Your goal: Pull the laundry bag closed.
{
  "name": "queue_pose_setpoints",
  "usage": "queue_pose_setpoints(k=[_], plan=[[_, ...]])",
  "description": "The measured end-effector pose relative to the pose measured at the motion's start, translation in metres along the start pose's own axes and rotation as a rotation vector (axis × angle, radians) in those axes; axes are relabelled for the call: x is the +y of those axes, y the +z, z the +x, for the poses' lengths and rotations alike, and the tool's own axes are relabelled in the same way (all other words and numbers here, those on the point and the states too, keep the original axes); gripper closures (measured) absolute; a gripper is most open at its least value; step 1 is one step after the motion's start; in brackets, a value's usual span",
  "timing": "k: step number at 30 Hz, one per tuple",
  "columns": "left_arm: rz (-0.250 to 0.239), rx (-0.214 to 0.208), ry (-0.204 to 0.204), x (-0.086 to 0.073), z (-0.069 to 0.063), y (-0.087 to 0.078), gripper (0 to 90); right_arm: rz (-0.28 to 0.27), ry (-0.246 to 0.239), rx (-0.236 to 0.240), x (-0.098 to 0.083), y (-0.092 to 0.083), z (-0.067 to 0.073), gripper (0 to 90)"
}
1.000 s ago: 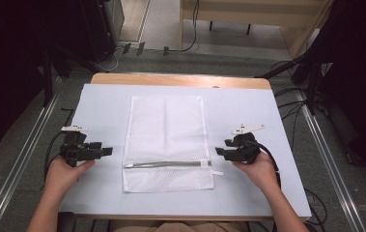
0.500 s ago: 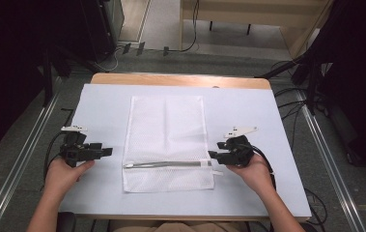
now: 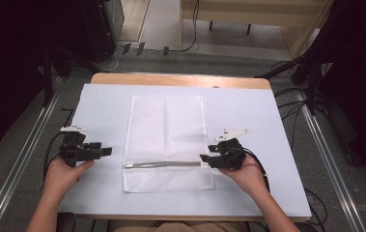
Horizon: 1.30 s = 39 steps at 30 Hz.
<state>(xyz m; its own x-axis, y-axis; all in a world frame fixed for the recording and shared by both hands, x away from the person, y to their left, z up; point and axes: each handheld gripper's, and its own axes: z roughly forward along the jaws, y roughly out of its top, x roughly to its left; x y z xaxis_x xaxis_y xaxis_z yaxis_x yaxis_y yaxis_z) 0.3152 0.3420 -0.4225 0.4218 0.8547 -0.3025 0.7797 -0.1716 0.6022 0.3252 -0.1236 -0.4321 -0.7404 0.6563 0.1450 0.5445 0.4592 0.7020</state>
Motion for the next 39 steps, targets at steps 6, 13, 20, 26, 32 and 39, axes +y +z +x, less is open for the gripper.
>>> queue_pose_setpoints(k=[6, 13, 20, 26, 32, 39], plan=[[-0.003, 0.000, 0.003, 0.000, 0.000, 0.000, 38.4, 0.004, -0.008, 0.025, 0.004, 0.004, 0.008, 53.9], [-0.004, 0.002, 0.007, 0.000, -0.001, 0.001, 38.4, 0.005, -0.023, 0.062, 0.016, 0.013, 0.020, 58.2], [-0.009, 0.002, 0.003, 0.000, 0.000, 0.000, 38.4, 0.009, -0.035, 0.104, 0.029, 0.024, 0.033, 63.6], [-0.008, 0.001, 0.003, -0.001, 0.000, 0.000, 38.4, 0.003, -0.049, 0.126, 0.038, 0.032, 0.042, 65.5], [-0.011, 0.005, 0.000, -0.001, 0.000, -0.001, 38.4, 0.011, -0.058, 0.157, 0.044, 0.042, 0.050, 69.4], [-0.009, 0.002, 0.000, -0.001, 0.001, -0.001, 38.4, 0.013, -0.074, 0.173, 0.051, 0.053, 0.060, 70.5]])
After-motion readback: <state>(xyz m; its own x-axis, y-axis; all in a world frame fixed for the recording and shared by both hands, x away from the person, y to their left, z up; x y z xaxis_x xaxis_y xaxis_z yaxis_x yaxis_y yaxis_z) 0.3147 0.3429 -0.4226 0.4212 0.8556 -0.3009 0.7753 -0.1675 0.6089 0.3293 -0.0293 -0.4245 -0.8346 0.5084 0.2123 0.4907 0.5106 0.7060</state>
